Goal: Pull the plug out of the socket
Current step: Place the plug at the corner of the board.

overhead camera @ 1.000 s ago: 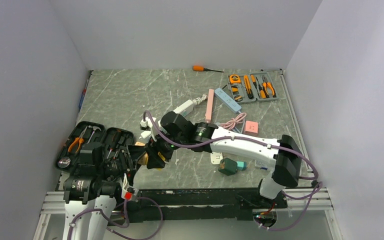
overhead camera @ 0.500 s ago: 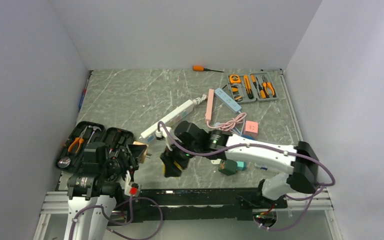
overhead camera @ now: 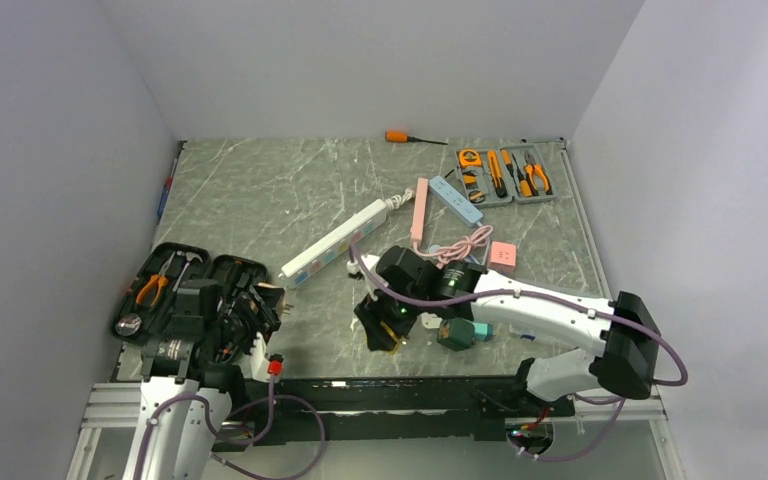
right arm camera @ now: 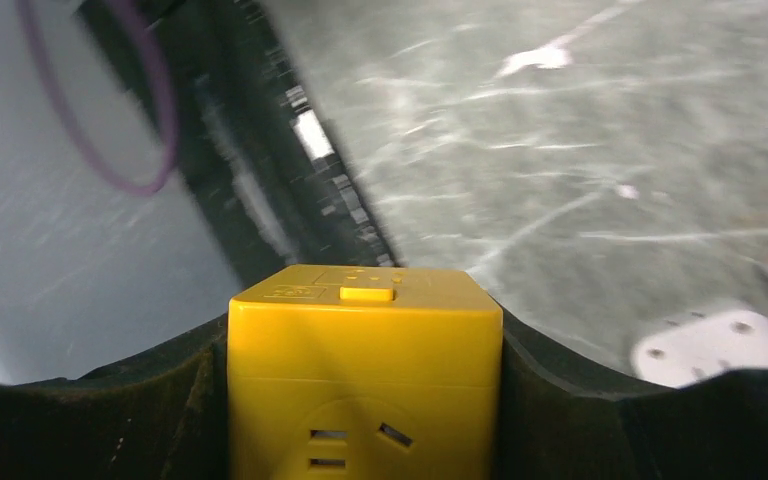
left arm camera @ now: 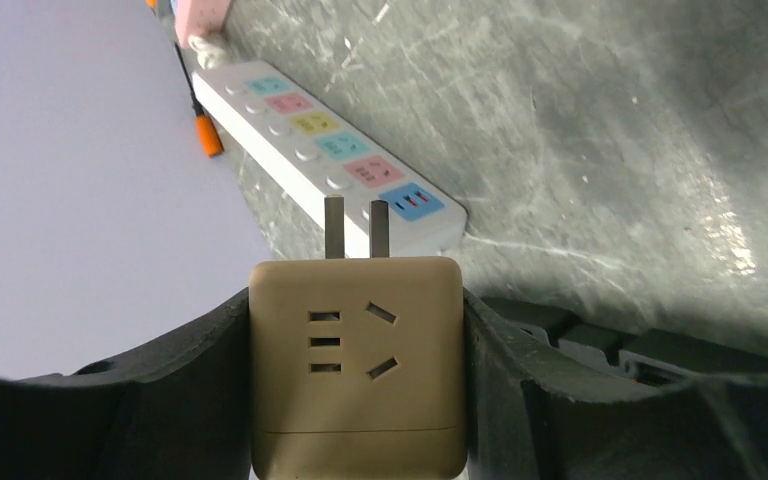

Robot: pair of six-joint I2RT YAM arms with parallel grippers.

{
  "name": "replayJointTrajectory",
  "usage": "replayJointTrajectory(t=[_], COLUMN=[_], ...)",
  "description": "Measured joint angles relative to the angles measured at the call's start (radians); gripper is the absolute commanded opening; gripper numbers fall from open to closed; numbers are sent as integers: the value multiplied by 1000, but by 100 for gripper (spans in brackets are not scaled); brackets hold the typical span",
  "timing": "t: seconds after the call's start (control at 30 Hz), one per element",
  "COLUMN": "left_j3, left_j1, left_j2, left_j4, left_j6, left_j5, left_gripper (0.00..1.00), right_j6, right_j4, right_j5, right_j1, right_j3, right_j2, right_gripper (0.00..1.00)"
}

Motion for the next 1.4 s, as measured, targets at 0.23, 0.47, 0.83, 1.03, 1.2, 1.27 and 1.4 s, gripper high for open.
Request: replayJointTrajectory(t=[0.23, 0.47, 0.83, 1.03, 1.2, 1.27, 1.4], left_j3=[50, 303, 244, 240, 225, 215, 211], left_j1=[-273, -590, -770, -811, -874, -904, -969], left_j2=[119, 422, 467, 516, 577, 597, 657], left_j4=[149, 251, 327, 326, 346, 352, 353], left_j6=[-212, -681, -993, -1032, -1057, -1074, -1120], left_j5=[-78, -315, -480, -506, -510, -511, -512], left_gripper=[0, 0, 0, 0, 0, 0, 0], right_j6=[127, 221, 325, 349, 349, 349, 356], right_j4=[155, 324, 452, 462, 395, 360, 311], right_j5=[253, 388, 556, 580, 587, 599, 640], right_j1=[-105, -103, -136, -150, -150, -152, -164], right_j3=[-52, -116, -123, -108, -96, -74, -25], right_j2=[91, 265, 373, 380, 274, 190, 1], right_gripper=[4, 16, 83, 100, 100, 100, 98])
